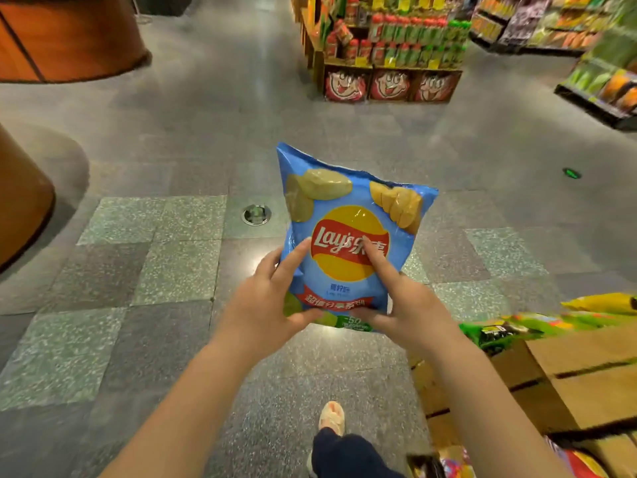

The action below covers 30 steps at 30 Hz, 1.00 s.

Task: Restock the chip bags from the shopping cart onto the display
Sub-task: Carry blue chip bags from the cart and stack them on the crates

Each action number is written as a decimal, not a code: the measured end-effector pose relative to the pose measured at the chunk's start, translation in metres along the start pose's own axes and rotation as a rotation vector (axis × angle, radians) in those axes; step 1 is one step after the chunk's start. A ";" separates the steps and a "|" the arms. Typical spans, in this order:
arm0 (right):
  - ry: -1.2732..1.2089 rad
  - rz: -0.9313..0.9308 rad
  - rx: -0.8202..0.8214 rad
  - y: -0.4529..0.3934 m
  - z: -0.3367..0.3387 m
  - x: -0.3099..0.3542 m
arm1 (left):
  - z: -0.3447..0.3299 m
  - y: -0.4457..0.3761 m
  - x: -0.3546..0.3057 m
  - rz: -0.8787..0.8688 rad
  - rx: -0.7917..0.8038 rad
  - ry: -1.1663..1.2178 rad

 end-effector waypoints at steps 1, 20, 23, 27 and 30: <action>-0.008 -0.007 -0.014 -0.020 0.009 -0.016 | -0.008 -0.028 0.001 -0.013 -0.004 -0.023; 0.010 -0.458 -0.184 -0.278 0.137 -0.272 | -0.164 -0.464 0.005 -0.365 0.251 0.052; 0.006 -0.569 -0.205 -0.315 0.166 -0.303 | -0.186 -0.541 -0.006 -0.454 0.314 0.051; 0.047 -0.679 -0.295 -0.343 0.204 -0.346 | -0.220 -0.617 -0.034 -0.582 0.406 0.084; 0.009 -0.772 -0.343 -0.350 0.216 -0.380 | -0.256 -0.657 -0.053 -0.657 0.496 0.101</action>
Point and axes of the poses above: each hand's wrist, its own y-axis away from the middle knuckle, its own z-axis out of the back of the hand, x = y × z, the point moved 6 cm from there along -y, towards the middle knuckle, and after that the axes turned 4 degrees about y, right-handed, at the moved point
